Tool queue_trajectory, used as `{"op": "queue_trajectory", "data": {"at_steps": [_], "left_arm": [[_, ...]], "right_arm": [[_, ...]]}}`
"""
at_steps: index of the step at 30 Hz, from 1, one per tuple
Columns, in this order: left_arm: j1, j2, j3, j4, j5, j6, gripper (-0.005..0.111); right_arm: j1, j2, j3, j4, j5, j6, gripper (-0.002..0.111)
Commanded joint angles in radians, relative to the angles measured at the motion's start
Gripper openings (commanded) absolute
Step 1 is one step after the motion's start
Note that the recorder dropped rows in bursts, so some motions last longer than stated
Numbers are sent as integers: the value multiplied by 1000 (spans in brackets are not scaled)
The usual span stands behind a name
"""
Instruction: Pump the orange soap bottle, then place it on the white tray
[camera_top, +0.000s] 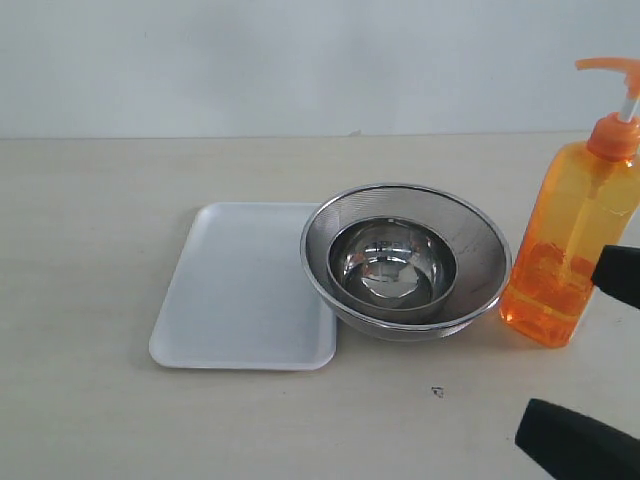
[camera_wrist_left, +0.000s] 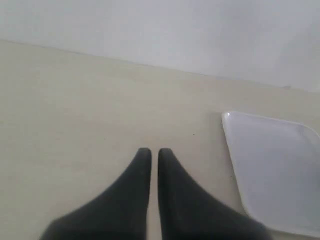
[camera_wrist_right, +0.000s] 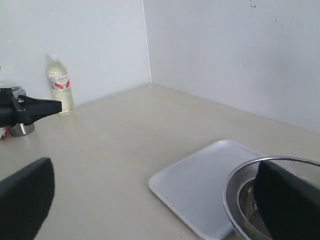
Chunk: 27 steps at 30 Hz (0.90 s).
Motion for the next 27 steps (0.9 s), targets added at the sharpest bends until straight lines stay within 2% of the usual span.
{"op": "queue_trajectory", "data": {"at_steps": [1,8,13,16,19,27], "left_arm": [[4,-3,3,4,-2,4,5],[4,-3,3,4,-2,4,5],[4,-3,3,4,-2,4,5],[4,-3,3,4,-2,4,5],[4,-3,3,4,-2,4,5],[4,-3,3,4,-2,4,5]], "right_arm": [[1,-3,-2,48,-55,-23,105],[1,-1,0,31,-333,51,105],[1,72,76,39,-518,81,105],[1,168,76,36,-533,61,105],[1,265,68,38,-648,69,105],[1,471,-110,34,-681,65,105]]}}
